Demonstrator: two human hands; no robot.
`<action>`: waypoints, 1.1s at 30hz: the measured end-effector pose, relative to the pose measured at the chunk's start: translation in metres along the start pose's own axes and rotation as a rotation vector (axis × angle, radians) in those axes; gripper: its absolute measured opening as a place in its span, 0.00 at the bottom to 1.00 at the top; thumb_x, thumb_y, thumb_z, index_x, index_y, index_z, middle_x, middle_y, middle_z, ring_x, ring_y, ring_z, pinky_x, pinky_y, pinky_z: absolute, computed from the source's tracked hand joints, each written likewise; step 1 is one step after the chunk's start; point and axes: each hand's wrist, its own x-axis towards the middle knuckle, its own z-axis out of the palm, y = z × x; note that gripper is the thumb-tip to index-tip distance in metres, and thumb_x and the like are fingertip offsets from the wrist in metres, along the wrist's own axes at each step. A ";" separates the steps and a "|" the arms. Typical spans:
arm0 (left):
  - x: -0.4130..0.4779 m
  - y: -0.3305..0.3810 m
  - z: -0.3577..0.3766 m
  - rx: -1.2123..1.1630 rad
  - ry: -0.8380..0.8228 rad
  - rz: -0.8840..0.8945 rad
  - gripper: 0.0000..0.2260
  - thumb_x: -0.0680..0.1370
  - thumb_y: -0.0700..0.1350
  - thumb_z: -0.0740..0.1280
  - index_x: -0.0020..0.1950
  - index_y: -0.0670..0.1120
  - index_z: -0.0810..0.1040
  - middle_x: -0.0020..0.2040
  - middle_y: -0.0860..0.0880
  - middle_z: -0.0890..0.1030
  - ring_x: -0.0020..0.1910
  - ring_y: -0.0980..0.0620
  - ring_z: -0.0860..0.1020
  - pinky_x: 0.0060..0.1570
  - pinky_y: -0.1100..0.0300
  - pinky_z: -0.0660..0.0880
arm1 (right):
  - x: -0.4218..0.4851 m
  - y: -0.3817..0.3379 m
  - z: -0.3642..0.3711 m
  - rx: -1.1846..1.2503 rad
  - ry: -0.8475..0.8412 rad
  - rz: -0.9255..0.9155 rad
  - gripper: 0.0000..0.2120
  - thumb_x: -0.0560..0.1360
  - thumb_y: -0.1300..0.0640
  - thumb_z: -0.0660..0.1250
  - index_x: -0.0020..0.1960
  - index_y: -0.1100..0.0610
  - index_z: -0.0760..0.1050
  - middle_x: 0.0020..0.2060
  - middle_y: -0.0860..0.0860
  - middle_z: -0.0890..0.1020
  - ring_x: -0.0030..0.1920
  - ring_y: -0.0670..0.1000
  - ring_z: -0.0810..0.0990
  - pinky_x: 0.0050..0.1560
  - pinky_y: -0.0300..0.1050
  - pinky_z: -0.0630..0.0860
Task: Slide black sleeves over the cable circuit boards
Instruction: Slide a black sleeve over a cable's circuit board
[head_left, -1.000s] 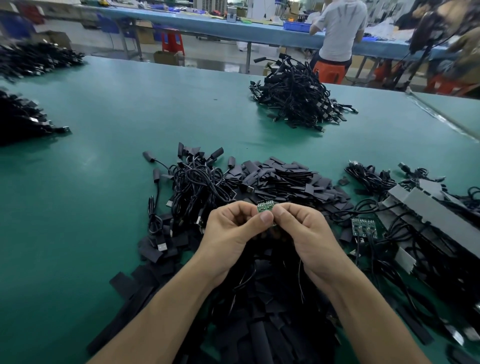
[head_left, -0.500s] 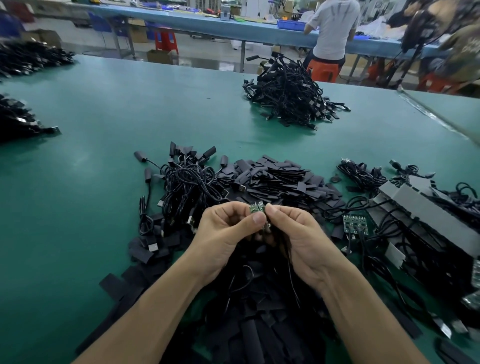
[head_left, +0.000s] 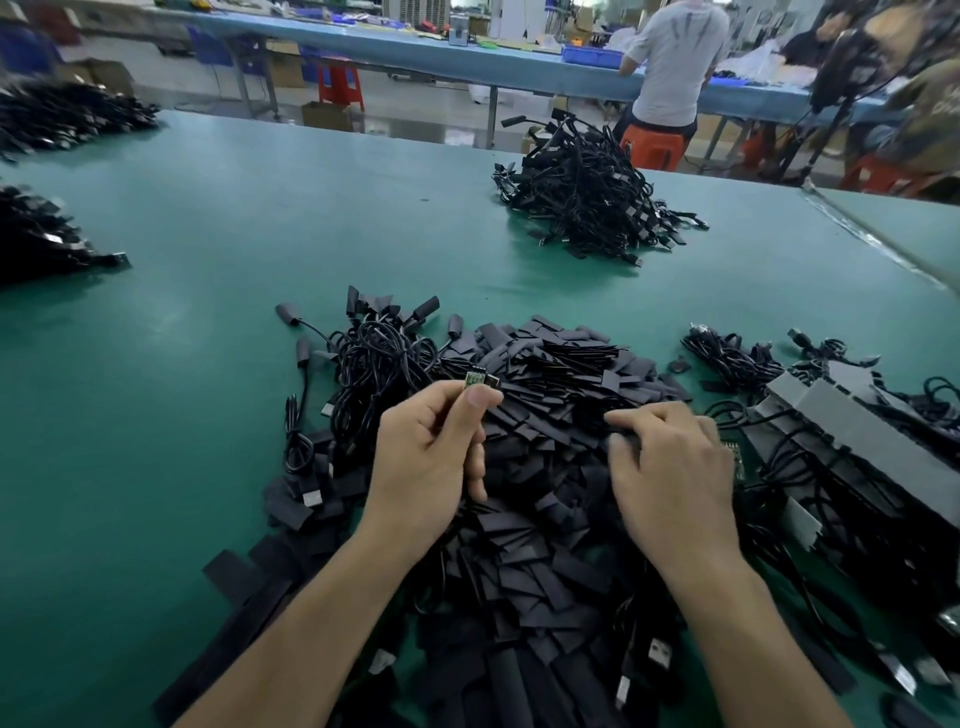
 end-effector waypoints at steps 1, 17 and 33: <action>0.000 -0.002 0.000 0.033 -0.011 -0.008 0.11 0.78 0.54 0.65 0.48 0.50 0.84 0.29 0.53 0.73 0.23 0.55 0.71 0.23 0.63 0.72 | 0.000 -0.002 0.002 -0.011 -0.060 -0.017 0.13 0.79 0.50 0.65 0.61 0.50 0.80 0.57 0.49 0.79 0.59 0.54 0.73 0.59 0.53 0.68; 0.001 -0.012 -0.004 0.071 -0.133 -0.098 0.12 0.84 0.37 0.60 0.61 0.52 0.77 0.34 0.54 0.79 0.31 0.56 0.77 0.30 0.63 0.76 | -0.001 -0.001 0.009 0.237 0.078 -0.094 0.07 0.80 0.57 0.65 0.54 0.54 0.82 0.42 0.45 0.83 0.44 0.47 0.81 0.48 0.44 0.77; -0.003 -0.012 -0.003 0.209 -0.199 -0.091 0.05 0.80 0.44 0.69 0.45 0.49 0.82 0.33 0.53 0.81 0.32 0.56 0.79 0.33 0.64 0.76 | -0.006 -0.008 0.007 0.766 -0.164 -0.325 0.15 0.78 0.64 0.68 0.55 0.45 0.81 0.46 0.38 0.84 0.48 0.42 0.83 0.47 0.32 0.76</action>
